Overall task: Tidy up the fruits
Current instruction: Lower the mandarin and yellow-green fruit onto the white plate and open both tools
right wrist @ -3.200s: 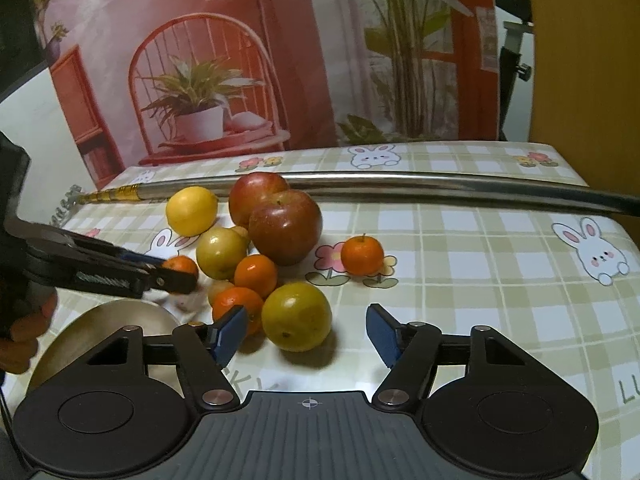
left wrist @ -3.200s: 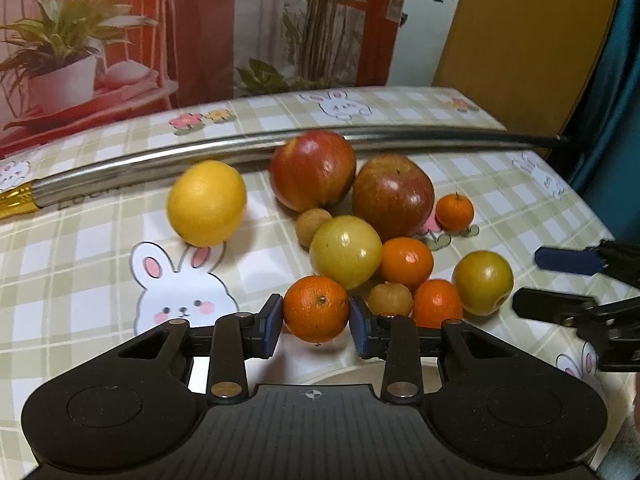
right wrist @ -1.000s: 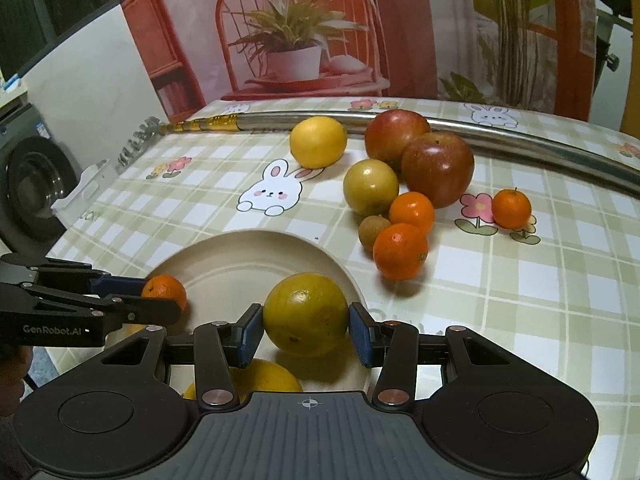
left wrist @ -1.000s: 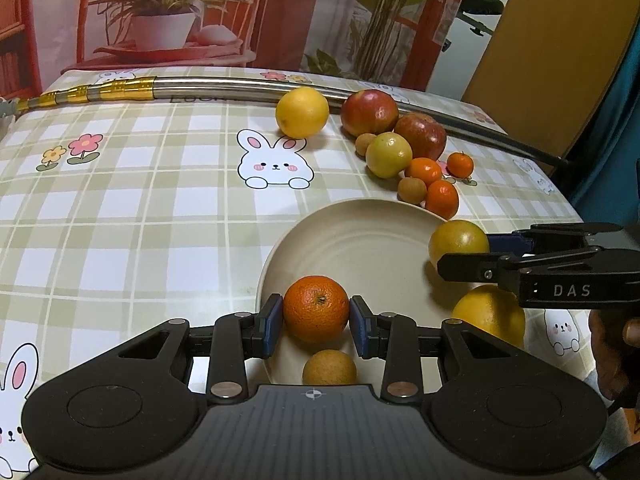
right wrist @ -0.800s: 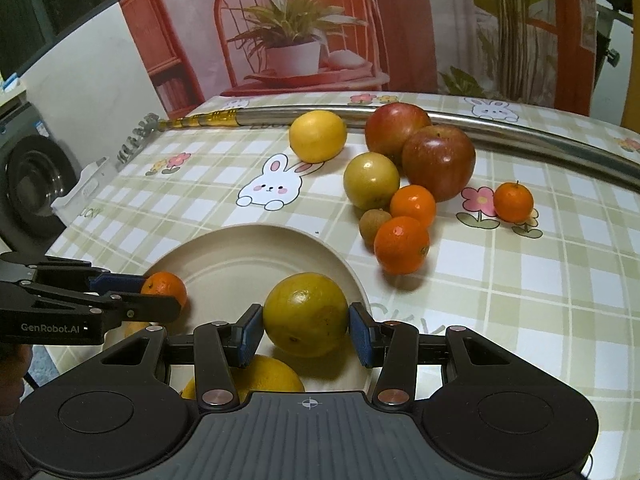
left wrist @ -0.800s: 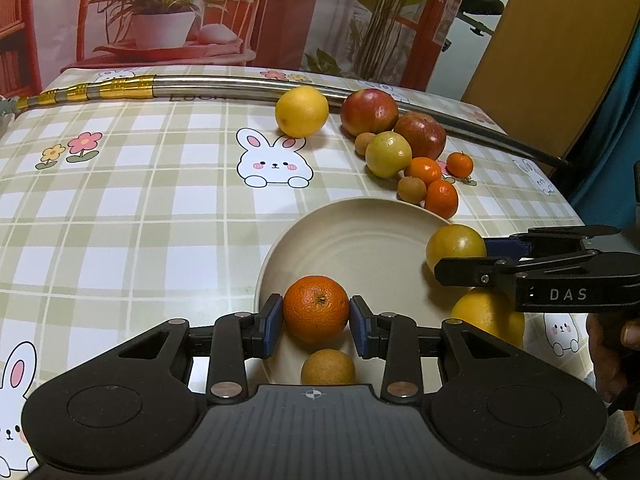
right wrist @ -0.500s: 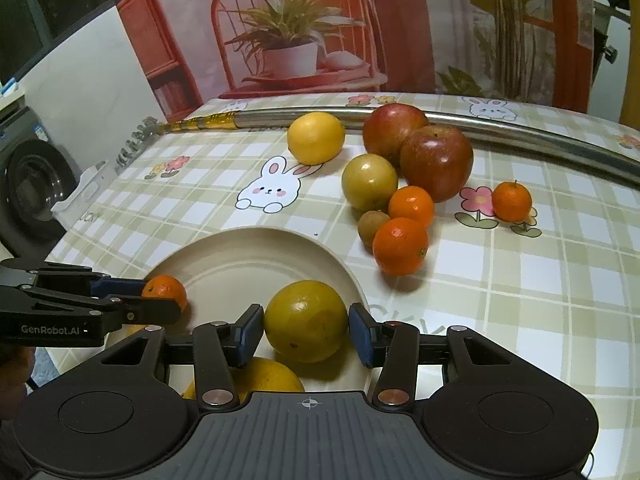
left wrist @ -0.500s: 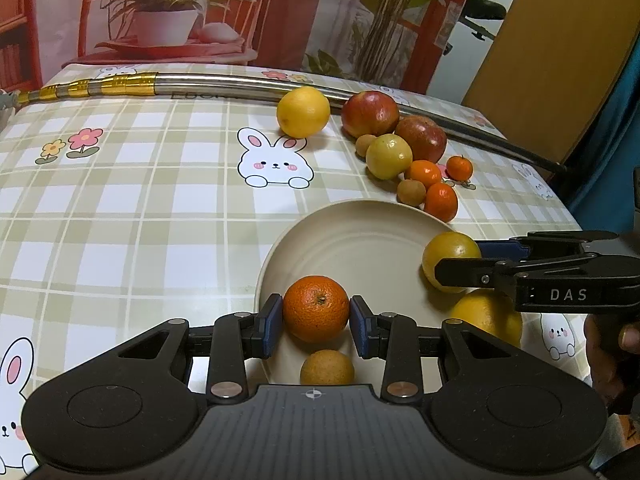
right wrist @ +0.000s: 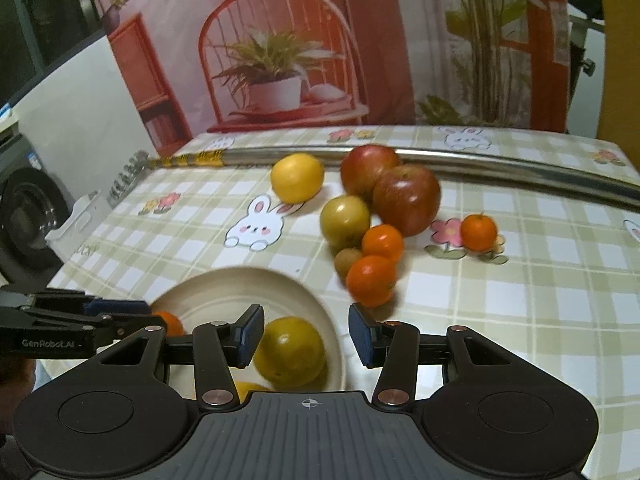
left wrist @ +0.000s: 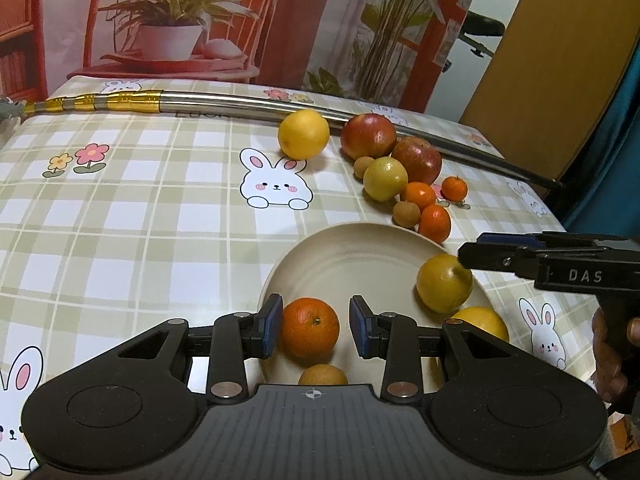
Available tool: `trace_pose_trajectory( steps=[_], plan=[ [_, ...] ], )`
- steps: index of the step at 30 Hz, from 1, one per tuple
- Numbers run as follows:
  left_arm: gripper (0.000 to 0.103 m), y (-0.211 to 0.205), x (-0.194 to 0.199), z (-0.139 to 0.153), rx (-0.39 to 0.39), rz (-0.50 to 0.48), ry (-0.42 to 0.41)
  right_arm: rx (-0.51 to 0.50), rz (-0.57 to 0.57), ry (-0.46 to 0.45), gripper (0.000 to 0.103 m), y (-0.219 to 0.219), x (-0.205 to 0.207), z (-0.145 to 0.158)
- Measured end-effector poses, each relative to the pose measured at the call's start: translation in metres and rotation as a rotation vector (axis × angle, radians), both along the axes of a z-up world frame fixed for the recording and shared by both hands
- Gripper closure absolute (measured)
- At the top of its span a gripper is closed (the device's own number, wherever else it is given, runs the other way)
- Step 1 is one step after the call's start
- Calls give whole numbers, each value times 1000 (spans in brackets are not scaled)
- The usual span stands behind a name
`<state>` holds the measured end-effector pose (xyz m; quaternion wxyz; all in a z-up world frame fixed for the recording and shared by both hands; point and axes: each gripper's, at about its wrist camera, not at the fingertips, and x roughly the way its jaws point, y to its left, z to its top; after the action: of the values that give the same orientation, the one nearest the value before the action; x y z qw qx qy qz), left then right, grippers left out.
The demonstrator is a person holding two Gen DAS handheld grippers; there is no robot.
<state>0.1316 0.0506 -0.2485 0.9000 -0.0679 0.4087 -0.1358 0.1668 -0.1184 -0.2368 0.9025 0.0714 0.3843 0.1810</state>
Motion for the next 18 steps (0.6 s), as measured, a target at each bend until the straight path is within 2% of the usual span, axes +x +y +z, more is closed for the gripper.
trace_pose_trajectory(
  steps=[9, 18],
  plan=[
    [65, 0, 4, 9, -10, 3, -11, 4, -67, -32, 59, -24, 0, 9],
    [65, -22, 25, 24, 29, -79, -25, 2, -123, -55, 59, -43, 3, 11]
  ],
)
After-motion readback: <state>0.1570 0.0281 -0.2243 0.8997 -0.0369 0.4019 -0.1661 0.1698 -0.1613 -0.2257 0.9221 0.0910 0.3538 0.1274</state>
